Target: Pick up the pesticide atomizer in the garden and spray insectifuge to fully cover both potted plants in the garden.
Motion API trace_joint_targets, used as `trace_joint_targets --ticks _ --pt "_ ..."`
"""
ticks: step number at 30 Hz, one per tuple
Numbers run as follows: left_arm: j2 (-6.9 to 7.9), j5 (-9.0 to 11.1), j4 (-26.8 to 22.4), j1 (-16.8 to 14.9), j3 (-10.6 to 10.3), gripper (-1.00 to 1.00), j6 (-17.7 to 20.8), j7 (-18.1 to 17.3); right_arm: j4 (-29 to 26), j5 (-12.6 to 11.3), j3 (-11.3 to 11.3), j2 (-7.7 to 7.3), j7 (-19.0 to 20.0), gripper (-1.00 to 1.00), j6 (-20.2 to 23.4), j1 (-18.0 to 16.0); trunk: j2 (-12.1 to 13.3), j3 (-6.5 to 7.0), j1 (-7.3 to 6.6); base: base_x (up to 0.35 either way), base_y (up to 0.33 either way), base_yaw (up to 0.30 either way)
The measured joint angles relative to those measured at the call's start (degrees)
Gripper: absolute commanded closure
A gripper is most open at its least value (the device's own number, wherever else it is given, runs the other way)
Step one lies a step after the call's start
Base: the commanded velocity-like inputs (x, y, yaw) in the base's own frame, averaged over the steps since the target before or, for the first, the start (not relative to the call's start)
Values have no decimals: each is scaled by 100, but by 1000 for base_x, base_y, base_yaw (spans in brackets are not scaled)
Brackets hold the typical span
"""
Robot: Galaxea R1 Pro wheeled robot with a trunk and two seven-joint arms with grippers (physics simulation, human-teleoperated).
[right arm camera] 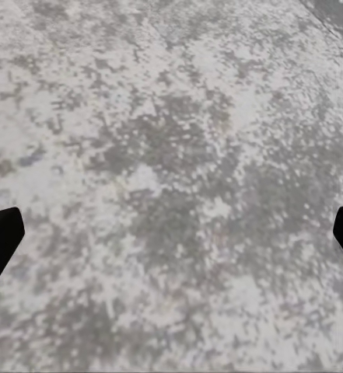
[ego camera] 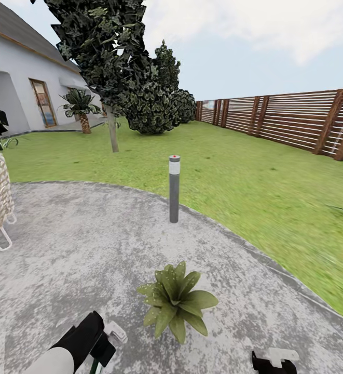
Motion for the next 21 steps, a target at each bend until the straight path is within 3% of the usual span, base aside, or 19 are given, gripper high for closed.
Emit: trace_joint_targets --ticks 11,14,21 --pt "-9 1 -18 1 -1 100 2 0 0 0 0 25 0 -100 0 0 0 0 0 0 -261 86" --pt "-9 -1 -21 0 5 100 11 -1 -6 0 -1 22 5 -100 0 0 0 0 0 0 -29 36" --pt "-9 -1 -27 0 -1 100 11 -2 1 -1 -1 26 1 -100 -1 0 0 0 0 0 0 265"
